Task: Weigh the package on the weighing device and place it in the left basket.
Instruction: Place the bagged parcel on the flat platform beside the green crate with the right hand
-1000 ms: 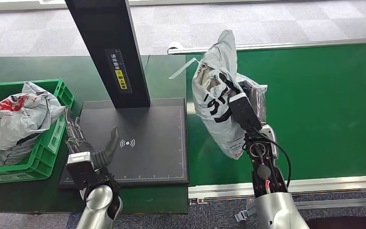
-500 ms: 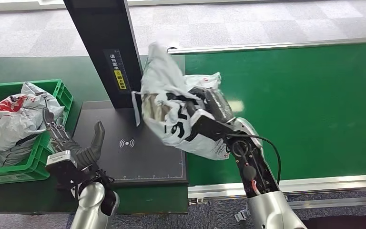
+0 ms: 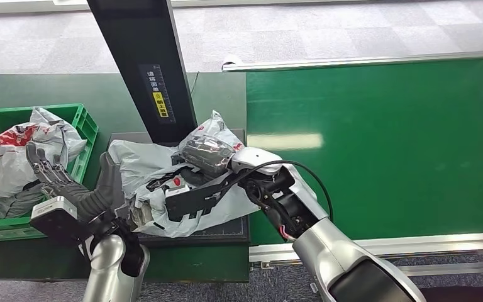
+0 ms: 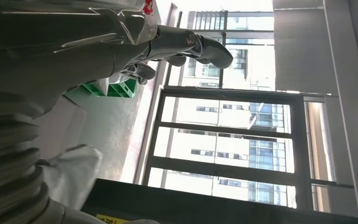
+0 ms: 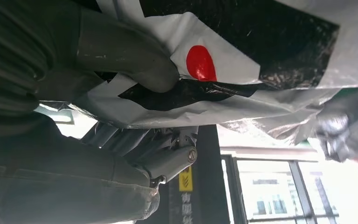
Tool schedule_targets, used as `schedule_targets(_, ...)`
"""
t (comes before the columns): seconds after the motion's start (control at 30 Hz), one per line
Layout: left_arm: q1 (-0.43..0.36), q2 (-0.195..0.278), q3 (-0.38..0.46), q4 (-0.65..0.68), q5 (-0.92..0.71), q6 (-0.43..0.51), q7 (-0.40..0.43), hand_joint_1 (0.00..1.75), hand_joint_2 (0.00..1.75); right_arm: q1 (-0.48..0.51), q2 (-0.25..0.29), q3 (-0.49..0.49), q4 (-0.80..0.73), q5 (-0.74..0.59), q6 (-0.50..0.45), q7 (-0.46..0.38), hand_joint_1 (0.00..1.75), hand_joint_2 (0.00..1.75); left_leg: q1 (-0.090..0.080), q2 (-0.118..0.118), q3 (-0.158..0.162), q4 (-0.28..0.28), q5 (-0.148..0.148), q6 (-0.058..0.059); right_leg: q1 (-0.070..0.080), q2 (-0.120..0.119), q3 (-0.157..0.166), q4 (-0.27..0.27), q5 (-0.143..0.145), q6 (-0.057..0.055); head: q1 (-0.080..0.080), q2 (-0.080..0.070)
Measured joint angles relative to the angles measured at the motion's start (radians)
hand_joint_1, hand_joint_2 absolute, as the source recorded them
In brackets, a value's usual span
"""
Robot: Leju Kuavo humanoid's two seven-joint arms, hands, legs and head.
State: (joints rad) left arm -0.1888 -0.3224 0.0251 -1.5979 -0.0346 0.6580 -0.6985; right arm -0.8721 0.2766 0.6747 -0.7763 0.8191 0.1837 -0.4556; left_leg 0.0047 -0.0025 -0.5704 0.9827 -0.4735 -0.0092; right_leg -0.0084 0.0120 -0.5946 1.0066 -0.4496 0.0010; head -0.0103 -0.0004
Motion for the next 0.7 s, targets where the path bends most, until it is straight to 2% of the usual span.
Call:
schedule_targets(0.17, -0.001, -0.003, 0.017, -0.034, 0.048, 0.0, 0.0, 0.0, 1.75, -0.046, 0.037, 0.135, 0.085, 0.101, -0.012, 0.075, 1.75, 1.75, 0.0, 0.001, 0.0, 0.0, 0.0, 0.0, 0.0, 0.0, 0.0, 0.0, 0.0, 0.0, 0.0, 0.0)
schedule_targets(0.4, -0.001, -0.003, 0.015, -0.043, 0.058, 0.0, 0.0, 0.0, 1.75, -0.059, 0.049, 0.294, 0.231, 0.172, -0.176, 0.108, 1.75, 1.75, 0.0, 0.0, 0.0, 0.0, 0.0, 0.0, 0.0, 0.0, 0.0, 0.0, 0.0, 0.0, 0.0, 0.0)
schedule_targets(0.5, -0.003, -0.003, 0.014, -0.044, 0.058, 0.0, 0.0, 0.0, 1.75, -0.058, 0.049, 0.344, 0.288, 0.205, -0.213, 0.146, 1.74, 1.75, 0.0, 0.0, 0.001, 0.0, 0.0, 0.0, 0.0, 0.0, 0.0, 0.0, 0.0, 0.0, 0.0, 0.0)
schedule_targets(0.63, -0.005, -0.003, 0.011, -0.044, 0.07, -0.001, 0.0, 0.0, 1.75, -0.056, 0.049, 0.386, 0.344, 0.213, -0.222, 0.184, 0.05, 1.75, 0.0, 0.0, 0.001, 0.0, 0.0, 0.0, 0.0, 0.0, 0.0, 0.0, 0.0, 0.0, 0.0, 0.0)
schedule_targets(0.7, -0.006, -0.003, 0.01, -0.044, 0.088, -0.003, 0.0, 0.0, 1.75, -0.055, 0.049, 0.395, 0.362, 0.202, -0.244, 0.188, 0.0, 1.75, 0.0, 0.0, 0.001, 0.0, 0.0, 0.0, 0.0, 0.0, 0.0, 0.0, 0.0, 0.0, 0.0, 0.0)
